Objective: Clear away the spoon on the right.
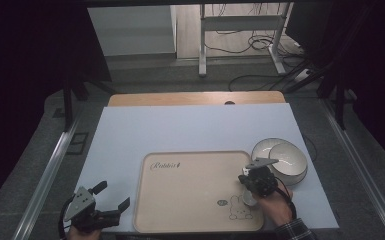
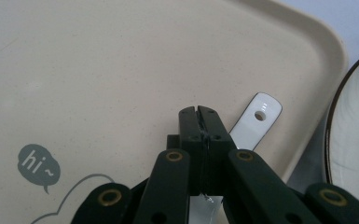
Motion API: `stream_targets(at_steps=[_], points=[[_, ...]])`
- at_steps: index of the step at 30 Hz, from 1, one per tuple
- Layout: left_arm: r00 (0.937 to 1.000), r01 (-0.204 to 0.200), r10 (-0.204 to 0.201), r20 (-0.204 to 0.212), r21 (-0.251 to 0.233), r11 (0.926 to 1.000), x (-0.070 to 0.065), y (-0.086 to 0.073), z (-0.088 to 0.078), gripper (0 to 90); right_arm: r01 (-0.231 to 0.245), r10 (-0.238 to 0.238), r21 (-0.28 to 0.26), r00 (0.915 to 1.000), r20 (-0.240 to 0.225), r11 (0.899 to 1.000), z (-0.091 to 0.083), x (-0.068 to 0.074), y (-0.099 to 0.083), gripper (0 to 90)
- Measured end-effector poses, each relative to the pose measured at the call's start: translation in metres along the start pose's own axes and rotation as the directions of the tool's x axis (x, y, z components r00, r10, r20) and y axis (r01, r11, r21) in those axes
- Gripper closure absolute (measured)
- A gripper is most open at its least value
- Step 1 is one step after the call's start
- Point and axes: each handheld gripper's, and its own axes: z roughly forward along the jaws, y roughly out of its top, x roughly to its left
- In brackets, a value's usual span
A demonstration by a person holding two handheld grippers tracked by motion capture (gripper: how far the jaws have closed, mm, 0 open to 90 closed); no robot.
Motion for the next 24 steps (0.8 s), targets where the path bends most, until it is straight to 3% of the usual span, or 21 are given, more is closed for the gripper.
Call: stream_targets(at_steps=[9, 24], points=[[1.0, 0.001, -0.001, -0.001, -0.002, 1.0, 0.0002, 0.0001, -0.0001, 2.7, -0.006, 0.006, -0.03, 1.0, -0.002, 1.0, -0.0044, 0.0004, 0.0007, 83.3], [0.9999, 0.009, -0.009, 0.003, 0.002, 1.0, 0.0004, -0.0003, 0.0005, 2.8, -0.007, 0.006, -0.063, 0.9999, -0.015, 0.998, -0.01, 0.0038, 0.0035, 62.2]])
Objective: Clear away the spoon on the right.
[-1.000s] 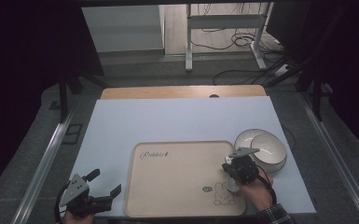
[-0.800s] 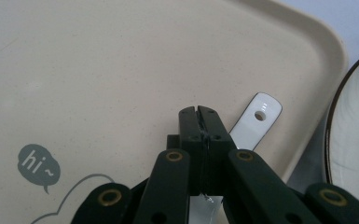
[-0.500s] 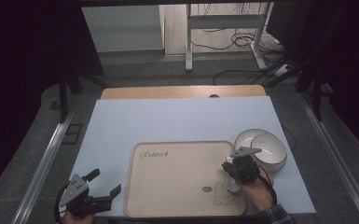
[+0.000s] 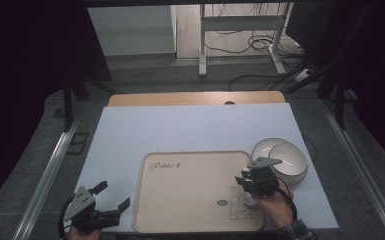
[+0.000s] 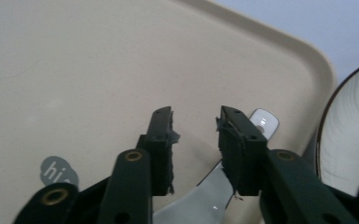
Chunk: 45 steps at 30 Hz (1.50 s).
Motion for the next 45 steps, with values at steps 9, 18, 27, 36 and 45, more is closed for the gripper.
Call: stream_targets(at_steps=[9, 18, 27, 36, 45], points=[[1.0, 0.002, -0.002, 0.0, 0.001, 1.0, 0.0, 0.0, 0.0, 2.8, -0.009, 0.008, -0.05, 0.9997, -0.025, 0.999, -0.005, 0.003, 0.003, 44.1], [1.0, 0.002, -0.002, -0.002, 0.002, 1.0, 0.0, 0.0, 0.0, 2.8, -0.03, 0.025, -0.131, 0.9991, -0.035, 0.991, -0.01, 0.005, 0.005, 17.3], [1.0, 0.002, -0.002, -0.003, 0.002, 1.0, 0.001, 0.0, 0.0, 2.8, 0.017, -0.021, -0.183, 0.9996, -0.018, 0.983, -0.016, 0.01, 0.005, 11.1], [1.0, 0.003, -0.003, -0.005, 0.0, 1.0, 0.001, -0.001, 0.0, 2.8, 0.042, -0.044, -0.196, 0.999, -0.009, 0.98, -0.021, 0.018, 0.006, 1.6], [1.0, 0.006, -0.006, 0.001, 0.001, 1.0, 0.001, -0.001, 0.0, 2.8, 0.037, -0.042, -0.216, 0.9989, -0.02, 0.976, -0.031, 0.02, 0.005, 0.0]])
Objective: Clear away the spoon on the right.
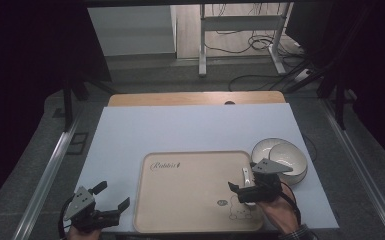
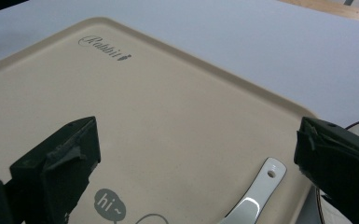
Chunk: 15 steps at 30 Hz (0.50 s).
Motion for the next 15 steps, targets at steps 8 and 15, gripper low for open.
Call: stream_targets(at_steps=[8, 15], points=[[1.0, 0.0, 0.0, 0.004, 0.001, 1.0, 0.0, 0.0, 0.0, 2.8, 0.014, -0.013, -0.012, 0.9997, 0.022, 1.0, -0.01, 0.001, -0.001, 0.0], [1.0, -0.004, 0.004, 0.004, 0.002, 1.0, 0.0, 0.0, 0.0, 2.8, 0.016, -0.015, -0.03, 0.9994, 0.03, 0.999, -0.02, 0.003, 0.0, 0.0]])
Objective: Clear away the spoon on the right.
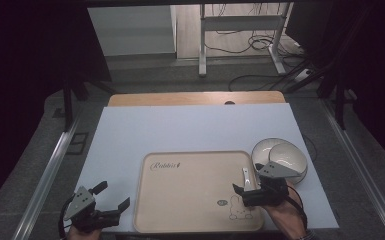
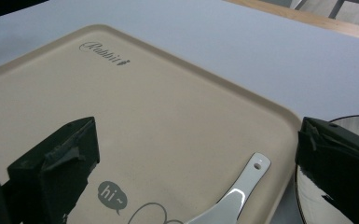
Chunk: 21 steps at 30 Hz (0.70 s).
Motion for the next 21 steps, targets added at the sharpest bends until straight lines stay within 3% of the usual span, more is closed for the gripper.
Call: stream_targets(at_steps=[21], points=[[1.0, 0.001, -0.001, -0.004, -0.006, 1.0, -0.001, 0.0, -0.001, 3.0, 0.008, -0.006, -0.041, 0.9988, 0.049, 0.999, -0.027, -0.001, -0.002, 0.0]])
